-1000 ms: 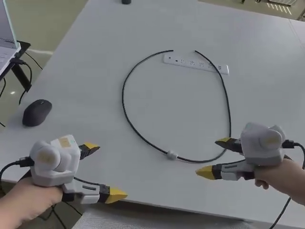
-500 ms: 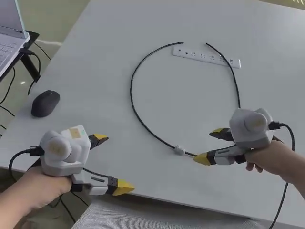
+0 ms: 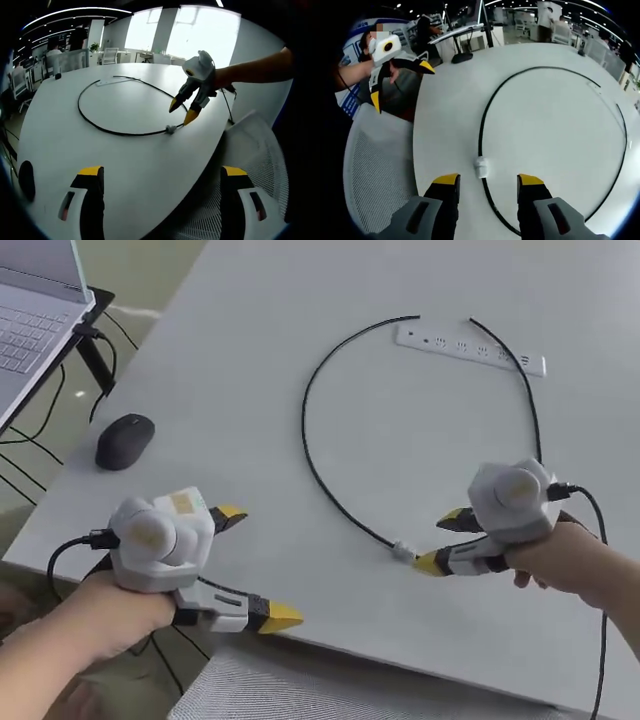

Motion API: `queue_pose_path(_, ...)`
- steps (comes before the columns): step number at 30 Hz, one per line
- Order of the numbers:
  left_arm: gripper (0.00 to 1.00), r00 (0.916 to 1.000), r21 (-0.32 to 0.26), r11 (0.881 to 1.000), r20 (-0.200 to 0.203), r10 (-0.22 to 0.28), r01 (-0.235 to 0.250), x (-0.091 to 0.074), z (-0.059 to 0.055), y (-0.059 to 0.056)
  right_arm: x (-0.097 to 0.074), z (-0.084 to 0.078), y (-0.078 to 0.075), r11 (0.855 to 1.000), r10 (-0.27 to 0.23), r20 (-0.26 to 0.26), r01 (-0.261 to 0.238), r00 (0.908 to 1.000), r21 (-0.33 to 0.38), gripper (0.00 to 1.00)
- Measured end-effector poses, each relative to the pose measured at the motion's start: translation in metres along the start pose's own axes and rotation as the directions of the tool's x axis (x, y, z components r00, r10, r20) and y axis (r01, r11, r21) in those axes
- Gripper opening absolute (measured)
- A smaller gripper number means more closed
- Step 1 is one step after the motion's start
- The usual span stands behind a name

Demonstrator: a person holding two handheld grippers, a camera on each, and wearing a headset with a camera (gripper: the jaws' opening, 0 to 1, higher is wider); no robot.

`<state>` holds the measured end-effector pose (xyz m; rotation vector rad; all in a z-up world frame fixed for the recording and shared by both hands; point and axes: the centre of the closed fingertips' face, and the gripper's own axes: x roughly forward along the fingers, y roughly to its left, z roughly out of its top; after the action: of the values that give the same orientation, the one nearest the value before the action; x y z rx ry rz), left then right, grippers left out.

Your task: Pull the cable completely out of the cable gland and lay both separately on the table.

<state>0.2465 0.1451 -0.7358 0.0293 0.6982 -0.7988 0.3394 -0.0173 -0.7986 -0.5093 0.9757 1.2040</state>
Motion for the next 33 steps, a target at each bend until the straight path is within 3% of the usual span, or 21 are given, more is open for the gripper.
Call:
queue_pose_path(11,0.95,0.9999,-0.003,1.000,-0.009,0.014,-0.014,-0.002,0.001,0.012,0.018,-0.004,0.004,0.998,0.052,-0.059,-0.053,0.9969,-0.023,0.27)
queue_pose_path(15,0.94,0.9999,-0.004,1.000,-0.005,0.010,-0.010,-0.002,0.002,0.012,0.021,-0.006,0.004,0.997,0.061,-0.075,-0.063,0.9953,-0.032,0.21)
queue_pose_path(24,0.94,1.0000,-0.015,1.000,-0.001,0.005,-0.005,0.000,0.000,0.010,0.028,-0.009,0.008,0.995,0.078,-0.100,-0.084,0.9919,-0.053,0.17)
queue_pose_path(33,0.93,1.0000,-0.034,0.999,0.006,0.005,-0.005,-0.003,-0.003,0.010,0.030,-0.008,0.010,0.993,0.063,-0.114,-0.074,0.9915,-0.095,0.10)
